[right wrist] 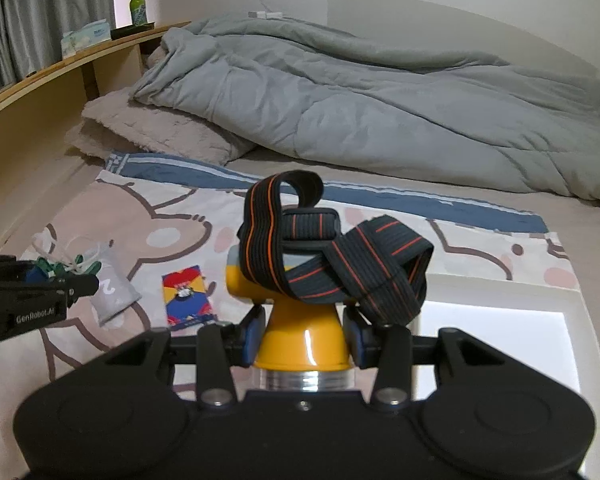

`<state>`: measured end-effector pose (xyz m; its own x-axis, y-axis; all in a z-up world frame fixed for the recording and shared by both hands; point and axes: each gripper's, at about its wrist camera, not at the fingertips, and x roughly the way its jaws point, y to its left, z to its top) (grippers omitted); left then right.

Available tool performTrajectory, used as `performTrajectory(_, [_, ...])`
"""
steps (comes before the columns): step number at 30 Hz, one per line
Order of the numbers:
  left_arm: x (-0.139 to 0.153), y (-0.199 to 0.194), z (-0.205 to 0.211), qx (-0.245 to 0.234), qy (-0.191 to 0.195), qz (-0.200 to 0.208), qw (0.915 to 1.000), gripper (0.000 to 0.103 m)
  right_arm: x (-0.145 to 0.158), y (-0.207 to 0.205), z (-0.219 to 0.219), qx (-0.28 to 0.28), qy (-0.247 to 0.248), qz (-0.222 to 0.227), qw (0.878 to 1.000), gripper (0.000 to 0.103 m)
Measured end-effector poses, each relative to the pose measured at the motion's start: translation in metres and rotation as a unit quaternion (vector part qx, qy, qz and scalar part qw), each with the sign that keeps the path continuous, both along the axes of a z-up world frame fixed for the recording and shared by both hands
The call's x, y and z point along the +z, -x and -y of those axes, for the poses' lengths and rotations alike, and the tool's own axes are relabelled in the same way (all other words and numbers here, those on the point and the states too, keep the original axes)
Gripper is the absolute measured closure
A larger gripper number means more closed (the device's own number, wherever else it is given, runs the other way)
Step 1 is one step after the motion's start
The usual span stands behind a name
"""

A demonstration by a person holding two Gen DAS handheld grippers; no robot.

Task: Organize objects
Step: 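Lift the headlamp with the right gripper while the left lifts the clothespins, then carry the headlamp with the right gripper while the left carries the clothespins over the tray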

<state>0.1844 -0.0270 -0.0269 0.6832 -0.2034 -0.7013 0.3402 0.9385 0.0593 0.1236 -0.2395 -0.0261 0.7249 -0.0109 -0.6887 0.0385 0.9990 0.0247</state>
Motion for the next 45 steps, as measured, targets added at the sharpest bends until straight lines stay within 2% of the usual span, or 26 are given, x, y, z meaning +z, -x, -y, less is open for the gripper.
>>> performTrajectory(8, [-0.001, 0.002, 0.035, -0.014, 0.013, 0.006, 0.9998, 0.077, -0.005, 0.017, 0.038, -0.027, 0.008, -0.005, 1.000, 0.059])
performTrajectory(23, [-0.011, 0.021, 0.122, -0.079, 0.024, 0.005, 0.9966, 0.077, -0.020, 0.054, 0.129, -0.105, 0.010, -0.012, 0.994, 0.059])
performTrajectory(33, [-0.019, 0.041, 0.171, -0.133, 0.031, 0.003, 0.9906, 0.077, -0.029, 0.074, 0.183, -0.150, 0.016, -0.015, 0.988, 0.059])
performTrajectory(45, [-0.027, 0.057, 0.212, -0.190, 0.065, -0.003, 0.9795, 0.077, -0.045, 0.080, 0.224, -0.180, 0.035, -0.026, 0.983, 0.059])
